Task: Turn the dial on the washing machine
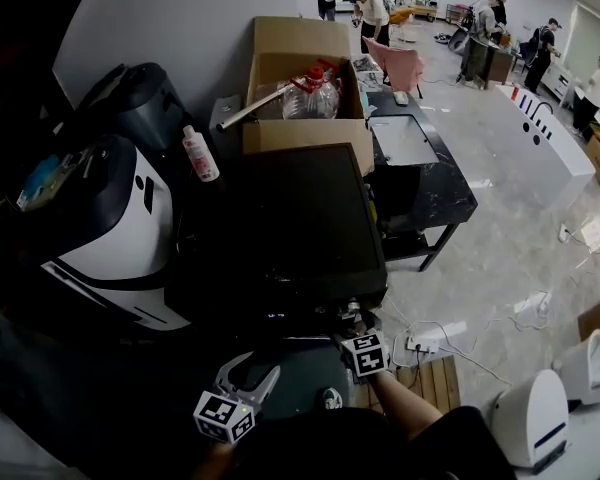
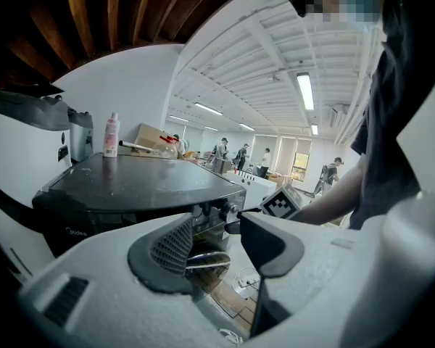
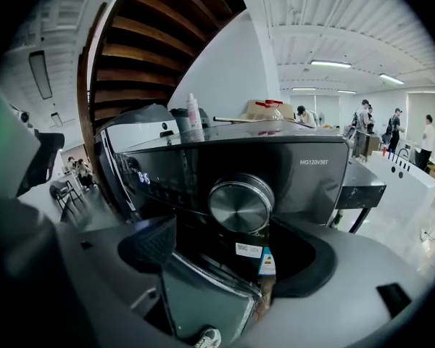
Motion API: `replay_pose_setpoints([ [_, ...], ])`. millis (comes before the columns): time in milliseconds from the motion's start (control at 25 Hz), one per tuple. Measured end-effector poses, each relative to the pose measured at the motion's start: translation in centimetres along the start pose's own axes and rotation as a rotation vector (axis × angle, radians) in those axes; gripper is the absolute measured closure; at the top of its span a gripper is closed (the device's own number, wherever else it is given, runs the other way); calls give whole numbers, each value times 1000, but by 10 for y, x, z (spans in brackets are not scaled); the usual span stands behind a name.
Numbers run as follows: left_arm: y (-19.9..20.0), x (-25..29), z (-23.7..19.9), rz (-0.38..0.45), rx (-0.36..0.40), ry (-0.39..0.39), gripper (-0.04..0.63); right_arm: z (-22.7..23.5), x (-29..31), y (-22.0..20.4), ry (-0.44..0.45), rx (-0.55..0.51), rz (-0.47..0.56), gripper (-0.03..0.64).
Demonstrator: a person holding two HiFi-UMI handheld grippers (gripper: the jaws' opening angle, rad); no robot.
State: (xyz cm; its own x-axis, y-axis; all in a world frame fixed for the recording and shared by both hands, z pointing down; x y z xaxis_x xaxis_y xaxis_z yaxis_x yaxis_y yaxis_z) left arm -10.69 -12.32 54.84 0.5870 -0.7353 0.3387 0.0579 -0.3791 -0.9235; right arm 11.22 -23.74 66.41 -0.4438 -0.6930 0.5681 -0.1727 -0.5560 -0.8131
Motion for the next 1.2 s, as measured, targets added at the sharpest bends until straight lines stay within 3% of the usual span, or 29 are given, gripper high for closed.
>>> replay_pose_setpoints([
  [400,-3,-5,-2,9,-10,23,390,-4,10,-12,42,35,-56,247],
  [960,-1,-2,-5,3,-14,18,390,-10,13,-13,57,87,-54,252],
  [1200,-2,-2,-5,-1,-13,9,390,-2,4,-19,1,112,-46,241],
])
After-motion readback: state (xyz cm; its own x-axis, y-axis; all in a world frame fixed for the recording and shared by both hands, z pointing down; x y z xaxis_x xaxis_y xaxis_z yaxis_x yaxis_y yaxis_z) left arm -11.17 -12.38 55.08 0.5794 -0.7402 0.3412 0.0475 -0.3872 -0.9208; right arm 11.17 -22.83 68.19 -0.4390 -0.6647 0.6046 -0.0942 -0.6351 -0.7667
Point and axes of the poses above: the fingertips, and each gripper's own axes: x forward along the fingers, z to its right, y out of its top, the point moved 5 cm from there along -x, backward along the fingers, and after that the axes turned 1 degree about y, right-handed, at the moved point
